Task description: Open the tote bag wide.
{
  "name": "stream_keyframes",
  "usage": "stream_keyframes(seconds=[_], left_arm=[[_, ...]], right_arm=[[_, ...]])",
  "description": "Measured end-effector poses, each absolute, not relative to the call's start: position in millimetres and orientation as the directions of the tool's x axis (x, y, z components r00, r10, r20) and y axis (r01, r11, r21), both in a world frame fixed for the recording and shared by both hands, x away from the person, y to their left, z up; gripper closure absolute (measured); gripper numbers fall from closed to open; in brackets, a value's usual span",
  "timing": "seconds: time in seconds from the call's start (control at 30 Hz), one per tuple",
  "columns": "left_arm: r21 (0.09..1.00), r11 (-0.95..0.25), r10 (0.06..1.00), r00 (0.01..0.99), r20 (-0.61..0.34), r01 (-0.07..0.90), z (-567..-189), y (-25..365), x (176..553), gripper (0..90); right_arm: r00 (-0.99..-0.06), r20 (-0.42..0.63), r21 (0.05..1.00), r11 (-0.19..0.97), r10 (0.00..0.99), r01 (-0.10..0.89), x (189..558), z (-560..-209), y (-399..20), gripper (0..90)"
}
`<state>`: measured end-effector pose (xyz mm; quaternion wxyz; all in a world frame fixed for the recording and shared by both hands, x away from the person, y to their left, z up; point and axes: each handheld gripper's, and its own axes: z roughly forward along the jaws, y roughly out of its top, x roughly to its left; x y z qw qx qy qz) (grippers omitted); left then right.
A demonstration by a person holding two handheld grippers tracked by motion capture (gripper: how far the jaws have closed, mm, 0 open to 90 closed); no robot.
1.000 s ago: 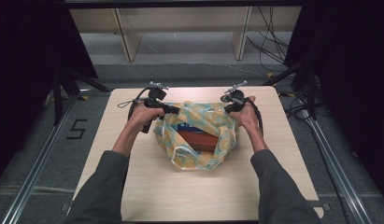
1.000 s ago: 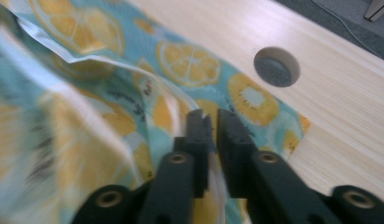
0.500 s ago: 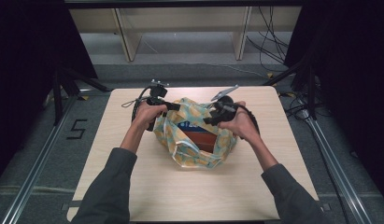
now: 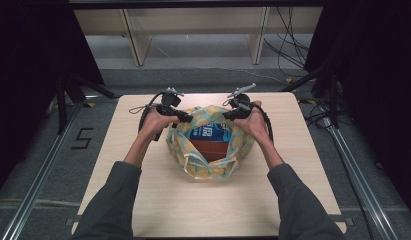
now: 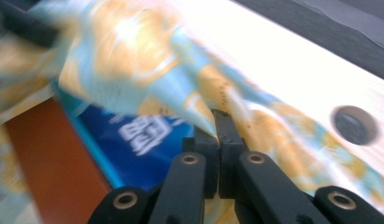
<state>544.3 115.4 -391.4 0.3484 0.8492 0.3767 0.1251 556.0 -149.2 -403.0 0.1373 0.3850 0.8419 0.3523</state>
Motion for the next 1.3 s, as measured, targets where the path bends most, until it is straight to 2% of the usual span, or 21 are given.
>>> stream_keyframes(seconds=[0.1, 0.13, 0.17, 0.23, 0.33, 0.4, 0.43, 0.53, 0.57, 0.6, 0.63, 0.67, 0.7, 0.8, 0.87, 0.93, 1.0, 1.13, 1.17, 1.23, 1.3], left_arm=[[0.718, -0.49, 0.71, 0.704, -0.001, 0.495, -381, 108, 530, 56.2], [0.751, -0.506, 0.668, 0.744, 0.03, 0.424, -370, 97, 512, 56.2], [0.751, -0.506, 0.668, 0.744, 0.03, 0.424, -370, 97, 512, 56.4], [0.749, -0.547, 0.606, 0.795, 0.045, 0.375, -366, 78, 499, 57.3], [0.696, -0.602, 0.604, 0.793, 0.077, 0.391, -377, 63, 505, 55.2], [0.671, -0.616, 0.638, 0.761, 0.118, 0.412, -388, 56, 514, 49.4], [0.645, -0.621, 0.682, 0.713, 0.163, 0.446, -401, 50, 524, 46.5], [0.616, -0.626, 0.702, 0.689, 0.178, 0.478, -413, 46, 534, 41.5], [0.591, -0.652, 0.698, 0.68, 0.223, 0.475, -420, 43, 542, 45.1], [0.591, -0.652, 0.698, 0.68, 0.223, 0.475, -420, 43, 542, 51.5], [0.563, -0.679, 0.69, 0.672, 0.269, 0.472, -423, 41, 553, 59.8], [0.563, -0.679, 0.69, 0.672, 0.269, 0.472, -423, 41, 553, 67.5], [0.543, -0.687, 0.688, 0.673, 0.271, 0.483, -424, 41, 560, 67.5], [0.522, -0.685, 0.701, 0.655, 0.282, 0.508, -425, 43, 574, 88.0], [0.528, -0.673, 0.711, 0.65, 0.268, 0.518, -426, 43, 577, 89.2], [0.523, -0.673, 0.709, 0.656, 0.257, 0.523, -427, 44, 579, 89.4], [0.519, -0.678, 0.705, 0.66, 0.258, 0.521, -427, 46, 581, 89.4], [0.559, -0.61, 0.75, 0.636, 0.179, 0.562, -430, 53, 586, 89.3], [0.56, -0.604, 0.755, 0.633, 0.173, 0.567, -430, 54, 587, 89.3], [0.549, -0.609, 0.753, 0.634, 0.176, 0.572, -430, 55, 588, 89.3], [0.559, -0.597, 0.762, 0.625, 0.171, 0.575, -431, 54, 588, 89.3]], right_arm=[[-0.635, 0.072, 0.706, 0.41, 0.769, 0.577, 565, -403, -157, 90.0], [-0.625, 0.086, 0.696, 0.402, 0.776, 0.595, 566, -403, -157, 90.0], [-0.625, 0.086, 0.696, 0.402, 0.776, 0.595, 566, -403, -157, 90.0], [-0.615, 0.093, 0.693, 0.393, 0.783, 0.604, 569, -405, -158, 90.0], [-0.611, 0.096, 0.685, 0.393, 0.785, 0.613, 568, -405, -157, 90.0], [-0.614, 0.102, 0.687, 0.391, 0.783, 0.613, 566, -400, -158, 90.0], [-0.608, 0.107, 0.687, 0.383, 0.787, 0.617, 565, -400, -157, 90.0], [-0.635, 0.092, 0.694, 0.408, 0.767, 0.594, 565, -398, -158, 90.0], [-0.648, 0.098, 0.686, 0.42, 0.755, 0.594, 563, -397, -158, 90.0], [-0.656, 0.097, 0.695, 0.421, 0.749, 0.583, 564, -399, -157, 90.0], [-0.66, 0.09, 0.702, 0.422, 0.746, 0.573, 564, -401, -157, 90.0], [-0.66, 0.09, 0.702, 0.422, 0.746, 0.573, 564, -401, -157, 90.0], [-0.656, 0.107, 0.691, 0.419, 0.747, 0.59, 563, -402, -157, 88.9], [-0.654, 0.12, 0.683, 0.416, 0.747, 0.601, 563, -406, -162, 84.9], [-0.645, 0.132, 0.672, 0.41, 0.753, 0.616, 562, -406, -163, 83.5], [-0.62, 0.119, 0.663, 0.402, 0.776, 0.631, 561, -403, -169, 77.1], [-0.612, 0.121, 0.671, 0.39, 0.782, 0.631, 558, -401, -169, 77.1], [-0.734, 0.113, 0.762, 0.415, 0.67, 0.496, 531, -377, -159, 85.8], [-0.759, 0.136, 0.75, 0.434, 0.637, 0.499, 523, -380, -151, 87.7], [-0.793, 0.108, 0.685, 0.533, 0.599, 0.497, 514, -394, -136, 90.0], [-0.81, 0.071, 0.564, 0.647, 0.582, 0.514, 508, -415, -126, 90.0]])
